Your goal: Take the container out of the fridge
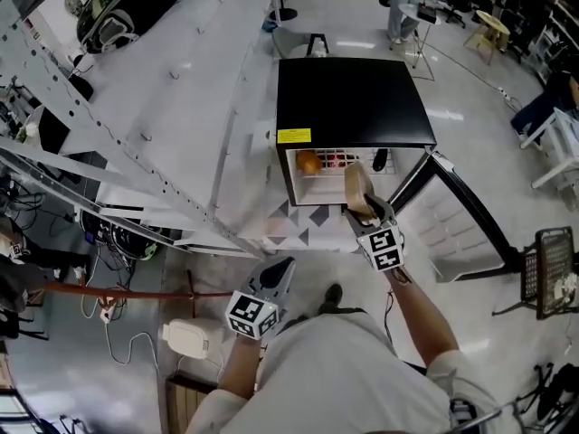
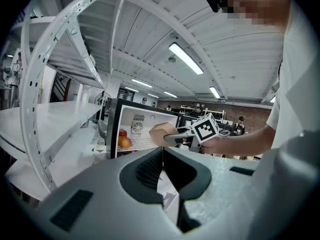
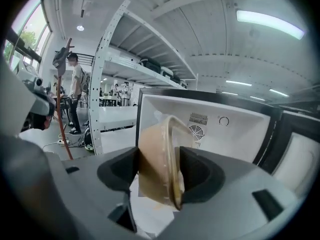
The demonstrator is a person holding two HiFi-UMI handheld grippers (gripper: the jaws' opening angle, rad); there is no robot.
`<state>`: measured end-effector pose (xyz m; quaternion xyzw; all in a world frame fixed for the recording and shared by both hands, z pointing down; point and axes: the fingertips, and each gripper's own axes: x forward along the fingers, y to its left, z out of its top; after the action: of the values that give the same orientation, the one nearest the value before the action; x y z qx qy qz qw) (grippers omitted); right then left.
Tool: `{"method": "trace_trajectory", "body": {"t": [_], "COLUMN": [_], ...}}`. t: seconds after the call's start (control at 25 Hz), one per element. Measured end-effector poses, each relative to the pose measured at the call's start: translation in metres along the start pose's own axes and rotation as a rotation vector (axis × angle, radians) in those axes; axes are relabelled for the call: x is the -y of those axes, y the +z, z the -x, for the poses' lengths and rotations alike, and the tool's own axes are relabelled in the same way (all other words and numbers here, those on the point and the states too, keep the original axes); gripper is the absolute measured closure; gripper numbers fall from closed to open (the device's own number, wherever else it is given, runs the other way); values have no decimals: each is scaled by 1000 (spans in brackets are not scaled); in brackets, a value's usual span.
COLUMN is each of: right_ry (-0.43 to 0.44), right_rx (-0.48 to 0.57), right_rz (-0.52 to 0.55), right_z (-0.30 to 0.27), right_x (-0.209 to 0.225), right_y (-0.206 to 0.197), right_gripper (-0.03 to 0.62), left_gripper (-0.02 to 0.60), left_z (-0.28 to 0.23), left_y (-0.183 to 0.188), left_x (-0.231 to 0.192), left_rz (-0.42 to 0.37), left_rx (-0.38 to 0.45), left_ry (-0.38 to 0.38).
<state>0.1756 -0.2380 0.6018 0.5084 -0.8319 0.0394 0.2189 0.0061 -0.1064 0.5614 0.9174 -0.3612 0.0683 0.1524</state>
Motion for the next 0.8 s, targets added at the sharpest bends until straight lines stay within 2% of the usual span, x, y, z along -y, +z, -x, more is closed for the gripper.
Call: {"method": "trace_trajectory", "body": {"t": [0.2, 0.48, 0.8], "right_ry": [-11, 10, -17], "right_rx": [32, 129, 190], "right_rz": [-39, -215, -255], "right_z": [43, 124, 197], "right_x": [-13, -30, -43], "right_y": [8, 21, 25], "right_gripper": [338, 339, 339], "left_gripper": [577, 577, 577], "left_z": [26, 46, 47], "left_y": [-12, -30, -41], "left_x": [12, 33, 75], "left_rz": [12, 25, 25], "left_rx": [17, 35, 28], "left_ry": [-21, -78, -160]}}
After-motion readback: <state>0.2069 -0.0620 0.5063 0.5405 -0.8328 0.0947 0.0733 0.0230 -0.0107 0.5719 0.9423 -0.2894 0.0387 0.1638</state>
